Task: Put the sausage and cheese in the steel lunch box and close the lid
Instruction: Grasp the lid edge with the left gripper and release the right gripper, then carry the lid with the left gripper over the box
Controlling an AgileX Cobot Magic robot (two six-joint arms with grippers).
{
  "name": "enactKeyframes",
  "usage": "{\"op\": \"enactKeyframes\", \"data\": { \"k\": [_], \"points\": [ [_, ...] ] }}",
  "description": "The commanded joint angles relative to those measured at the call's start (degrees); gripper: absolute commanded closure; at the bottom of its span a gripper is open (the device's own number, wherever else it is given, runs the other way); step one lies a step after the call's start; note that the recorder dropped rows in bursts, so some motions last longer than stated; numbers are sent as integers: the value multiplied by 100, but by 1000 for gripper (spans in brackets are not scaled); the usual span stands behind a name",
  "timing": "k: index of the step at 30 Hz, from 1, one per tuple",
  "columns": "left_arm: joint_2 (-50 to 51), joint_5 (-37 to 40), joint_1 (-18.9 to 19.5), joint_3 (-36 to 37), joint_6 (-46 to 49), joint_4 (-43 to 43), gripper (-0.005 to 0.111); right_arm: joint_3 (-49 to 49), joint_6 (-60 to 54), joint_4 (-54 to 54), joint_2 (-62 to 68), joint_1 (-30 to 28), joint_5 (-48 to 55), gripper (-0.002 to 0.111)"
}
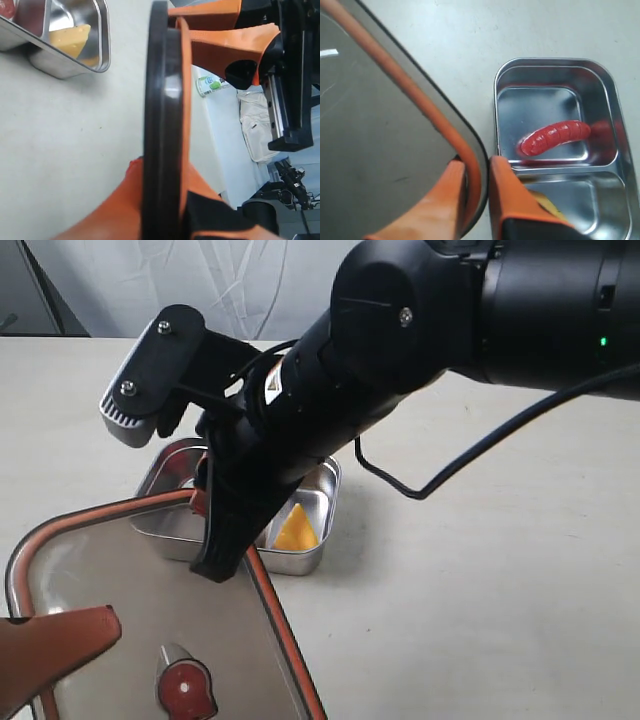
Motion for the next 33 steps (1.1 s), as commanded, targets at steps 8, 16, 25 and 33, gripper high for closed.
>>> {"op": "enactKeyframes", "data": {
  "k": [8,16,25,33],
  "points": [
    [17,-766,2,-533,326,491,107,-82,284,178,-70,-50,-122,71],
    [657,-1054,2,-1244,352,1851,107,-90,2004,-1655,-705,-60,-168,48],
    [1706,-2068,2,-2557,2812,2705,107,-77,5152,-4478,-1602,-60,1101,51],
    [2834,-2504,-378,-3010,5538,2688,107,-77,5541,-5206,-2079,-60,1938,52]
  ]
}}
